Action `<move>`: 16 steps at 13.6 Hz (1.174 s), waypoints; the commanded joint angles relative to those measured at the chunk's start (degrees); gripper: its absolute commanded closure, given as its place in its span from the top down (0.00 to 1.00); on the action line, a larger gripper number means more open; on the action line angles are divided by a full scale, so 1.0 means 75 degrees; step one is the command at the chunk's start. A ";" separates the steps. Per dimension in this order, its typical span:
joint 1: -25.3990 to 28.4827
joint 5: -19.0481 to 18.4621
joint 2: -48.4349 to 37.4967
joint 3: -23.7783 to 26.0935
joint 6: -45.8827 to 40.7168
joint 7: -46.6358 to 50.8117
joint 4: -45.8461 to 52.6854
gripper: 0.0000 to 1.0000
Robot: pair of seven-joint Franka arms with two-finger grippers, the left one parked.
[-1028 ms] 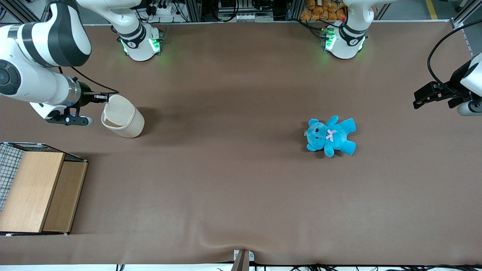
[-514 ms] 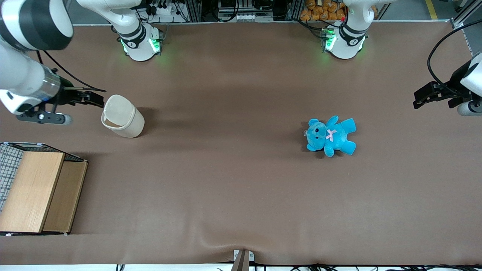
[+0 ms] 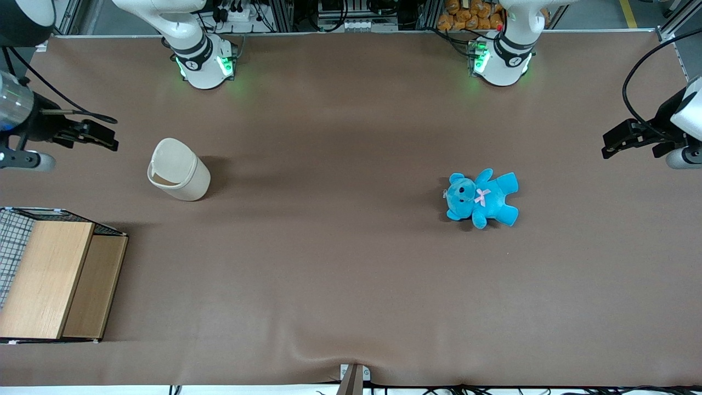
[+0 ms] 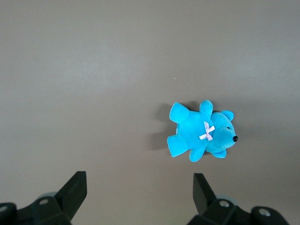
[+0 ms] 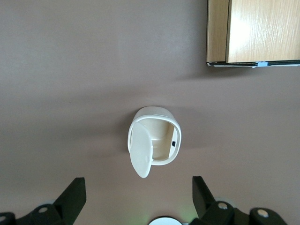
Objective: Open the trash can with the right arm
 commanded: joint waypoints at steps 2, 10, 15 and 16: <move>-0.0076 0.0093 -0.0379 0.0004 -0.0174 -0.0151 0.0153 1.00; -0.0216 0.0035 -0.0134 -0.0032 -0.0115 -0.0385 0.0855 1.00; -0.0275 0.0211 -0.0099 -0.0207 -0.0127 -0.0525 0.0950 1.00; -0.0287 0.0222 -0.0110 -0.0207 -0.0115 -0.0537 0.0950 1.00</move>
